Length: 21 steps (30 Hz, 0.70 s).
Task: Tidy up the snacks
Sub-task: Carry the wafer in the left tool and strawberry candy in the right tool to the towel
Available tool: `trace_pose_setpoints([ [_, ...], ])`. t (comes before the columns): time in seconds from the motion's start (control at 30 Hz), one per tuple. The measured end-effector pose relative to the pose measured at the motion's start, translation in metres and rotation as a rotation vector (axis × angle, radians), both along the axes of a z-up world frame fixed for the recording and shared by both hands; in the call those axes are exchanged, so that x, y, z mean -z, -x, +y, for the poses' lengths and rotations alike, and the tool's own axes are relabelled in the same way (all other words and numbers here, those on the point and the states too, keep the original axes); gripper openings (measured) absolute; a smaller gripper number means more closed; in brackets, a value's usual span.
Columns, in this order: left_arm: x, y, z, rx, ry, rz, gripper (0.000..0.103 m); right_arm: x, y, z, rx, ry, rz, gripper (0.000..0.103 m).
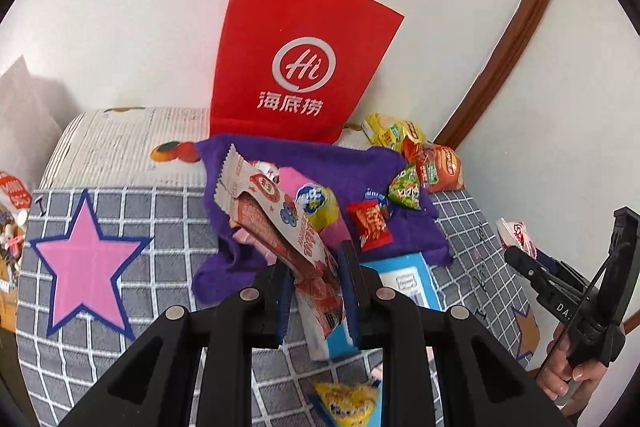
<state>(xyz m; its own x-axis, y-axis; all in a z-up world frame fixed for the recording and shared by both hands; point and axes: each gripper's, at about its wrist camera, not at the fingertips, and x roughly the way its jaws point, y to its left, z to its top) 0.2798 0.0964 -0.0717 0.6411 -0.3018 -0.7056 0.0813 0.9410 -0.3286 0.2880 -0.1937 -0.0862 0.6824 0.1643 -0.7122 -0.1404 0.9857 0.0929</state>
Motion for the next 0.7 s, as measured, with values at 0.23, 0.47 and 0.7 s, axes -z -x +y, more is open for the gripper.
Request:
trace_pose_setpoints([
  [0.23,-0.012,-0.026,-0.013,0.017,-0.016,-0.026,0.021,-0.006,-0.030,-0.002,-0.001,-0.010,0.002,0.049],
  [0.47,-0.016,-0.052,-0.020,0.021,-0.025,-0.021,0.021,-0.009,-0.062,0.005,-0.025,-0.008,0.012,0.049],
  [0.7,-0.012,-0.075,-0.025,0.018,-0.025,-0.013,0.021,-0.009,-0.088,0.020,-0.064,-0.007,0.015,0.049],
])
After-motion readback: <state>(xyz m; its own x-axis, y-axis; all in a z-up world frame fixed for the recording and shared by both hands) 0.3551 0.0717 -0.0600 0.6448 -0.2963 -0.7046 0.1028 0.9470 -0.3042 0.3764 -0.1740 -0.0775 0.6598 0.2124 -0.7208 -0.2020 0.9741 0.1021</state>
